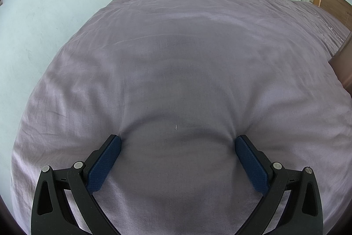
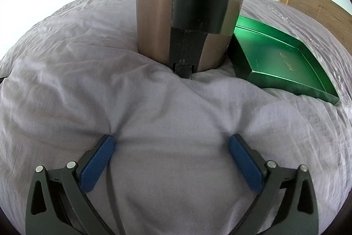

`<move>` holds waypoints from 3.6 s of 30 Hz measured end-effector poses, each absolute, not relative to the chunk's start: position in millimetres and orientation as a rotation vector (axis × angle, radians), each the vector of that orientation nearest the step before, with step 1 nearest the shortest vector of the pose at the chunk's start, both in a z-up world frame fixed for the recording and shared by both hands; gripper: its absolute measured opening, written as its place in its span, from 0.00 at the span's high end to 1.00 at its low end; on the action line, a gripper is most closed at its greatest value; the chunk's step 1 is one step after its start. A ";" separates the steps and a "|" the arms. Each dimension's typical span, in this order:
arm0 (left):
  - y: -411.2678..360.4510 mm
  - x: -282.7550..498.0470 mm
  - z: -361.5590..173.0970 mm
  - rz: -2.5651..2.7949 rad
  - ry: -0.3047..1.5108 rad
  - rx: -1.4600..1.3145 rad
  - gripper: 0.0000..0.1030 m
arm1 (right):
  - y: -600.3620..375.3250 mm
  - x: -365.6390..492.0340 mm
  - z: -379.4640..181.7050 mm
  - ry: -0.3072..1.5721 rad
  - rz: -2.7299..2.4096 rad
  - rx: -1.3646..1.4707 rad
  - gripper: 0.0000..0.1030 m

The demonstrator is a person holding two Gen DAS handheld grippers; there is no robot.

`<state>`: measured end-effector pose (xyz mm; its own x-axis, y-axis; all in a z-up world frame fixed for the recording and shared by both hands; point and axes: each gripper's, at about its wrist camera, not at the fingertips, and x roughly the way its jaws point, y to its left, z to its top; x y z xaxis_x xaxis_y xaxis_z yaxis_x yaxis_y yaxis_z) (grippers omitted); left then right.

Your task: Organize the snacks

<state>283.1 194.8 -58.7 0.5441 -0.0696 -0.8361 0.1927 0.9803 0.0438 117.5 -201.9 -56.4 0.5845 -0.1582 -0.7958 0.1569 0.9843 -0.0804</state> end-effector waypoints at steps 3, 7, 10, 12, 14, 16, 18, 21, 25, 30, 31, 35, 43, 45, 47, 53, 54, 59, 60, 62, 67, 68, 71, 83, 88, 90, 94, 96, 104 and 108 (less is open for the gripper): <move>194.9 283.0 -58.7 -0.156 0.984 0.136 0.01 | -201.6 117.7 -56.7 0.928 -0.184 -0.001 0.00; 194.7 283.4 -58.7 -0.156 0.984 0.136 0.01 | -202.0 117.5 -56.4 0.929 -0.183 -0.001 0.00; 194.8 283.2 -58.7 -0.155 0.984 0.136 0.01 | -202.1 117.5 -56.5 0.929 -0.183 -0.001 0.00; 195.0 282.5 -58.6 -0.156 0.984 0.136 0.01 | -202.1 117.5 -56.5 0.929 -0.183 -0.001 0.00; 195.0 282.8 -58.6 -0.156 0.984 0.136 0.01 | -201.8 117.8 -57.1 0.929 -0.183 -0.001 0.00; 194.8 283.0 -58.6 -0.155 0.984 0.136 0.01 | -202.1 117.5 -56.7 0.929 -0.183 -0.001 0.00; 194.7 282.8 -58.6 -0.155 0.984 0.136 0.01 | -202.2 117.5 -56.7 0.929 -0.183 -0.001 0.00; 194.5 282.8 -58.6 -0.155 0.984 0.135 0.01 | -202.2 117.5 -56.7 0.929 -0.183 -0.001 0.00; 197.5 282.8 -58.0 -0.158 0.984 0.134 0.01 | -201.7 117.6 -57.2 0.929 -0.183 -0.001 0.00; 198.5 281.8 -58.1 -0.158 0.984 0.135 0.01 | -202.5 118.0 -56.2 0.928 -0.183 0.000 0.00; 198.7 281.6 -58.2 -0.157 0.984 0.136 0.01 | -202.5 117.7 -56.0 0.928 -0.183 0.000 0.00; 198.8 281.5 -58.1 -0.157 0.984 0.135 0.01 | -202.2 118.1 -56.3 0.928 -0.183 0.000 0.00; 194.9 284.7 -59.1 -0.159 0.983 0.134 0.01 | -202.5 118.8 -57.0 0.928 -0.182 0.001 0.00; 195.0 284.6 -59.1 -0.159 0.983 0.134 0.01 | -202.4 119.2 -57.4 0.928 -0.182 0.001 0.00; 195.0 284.5 -59.1 -0.159 0.983 0.134 0.01 | -202.7 118.7 -57.4 0.928 -0.182 0.001 0.00; 195.0 284.5 -59.2 -0.158 0.983 0.135 0.01 | -203.2 118.4 -58.6 0.928 -0.182 0.001 0.00; 195.2 284.8 -59.2 -0.159 0.983 0.134 0.01 | -203.4 118.3 -58.7 0.928 -0.182 0.001 0.00; 193.2 287.2 -59.2 -0.157 0.985 0.138 0.01 | -203.2 118.4 -59.0 0.928 -0.182 0.001 0.00; 192.8 287.3 -59.5 -0.157 0.985 0.139 0.01 | -203.2 118.1 -58.8 0.928 -0.182 0.001 0.00; 192.4 288.5 -59.5 -0.157 0.987 0.139 0.01 | -203.1 118.1 -58.8 0.928 -0.182 0.001 0.00; 191.1 289.5 -58.7 -0.159 0.985 0.141 0.01 | -203.0 118.2 -58.8 0.928 -0.181 0.002 0.00; 191.1 289.3 -58.6 -0.159 0.985 0.140 0.01 | -203.0 118.2 -58.8 0.928 -0.181 0.002 0.00; 190.3 289.9 -58.6 -0.159 0.985 0.139 0.01 | -203.2 118.1 -58.8 0.928 -0.181 0.002 0.00; 189.8 289.8 -58.7 -0.159 0.985 0.138 0.01 | -203.3 119.1 -58.6 0.928 -0.181 0.002 0.00; 189.8 289.8 -58.7 -0.159 0.985 0.138 0.01 | -203.3 119.5 -58.7 0.929 -0.181 0.002 0.00; 189.9 289.7 -58.8 -0.158 0.985 0.138 0.01 | -203.3 119.6 -58.6 0.929 -0.181 0.002 0.00; 189.9 289.7 -58.8 -0.158 0.985 0.138 0.01 | -203.3 119.8 -58.8 0.929 -0.181 0.002 0.00; 190.0 289.6 -58.8 -0.158 0.985 0.138 0.01 | -203.3 119.8 -58.8 0.929 -0.181 0.002 0.00; 190.0 289.5 -58.8 -0.158 0.985 0.138 0.01 | -203.3 120.0 -58.9 0.929 -0.181 0.002 0.00; 189.6 289.6 -58.8 -0.158 0.985 0.138 0.01 | -203.2 120.0 -58.9 0.929 -0.181 0.002 0.00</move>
<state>289.6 189.6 -58.8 0.5431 -0.0704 -0.8367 0.1949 0.9798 0.0441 120.0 -203.2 -58.9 0.5844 -0.1542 -0.7966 0.1563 0.9848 -0.0760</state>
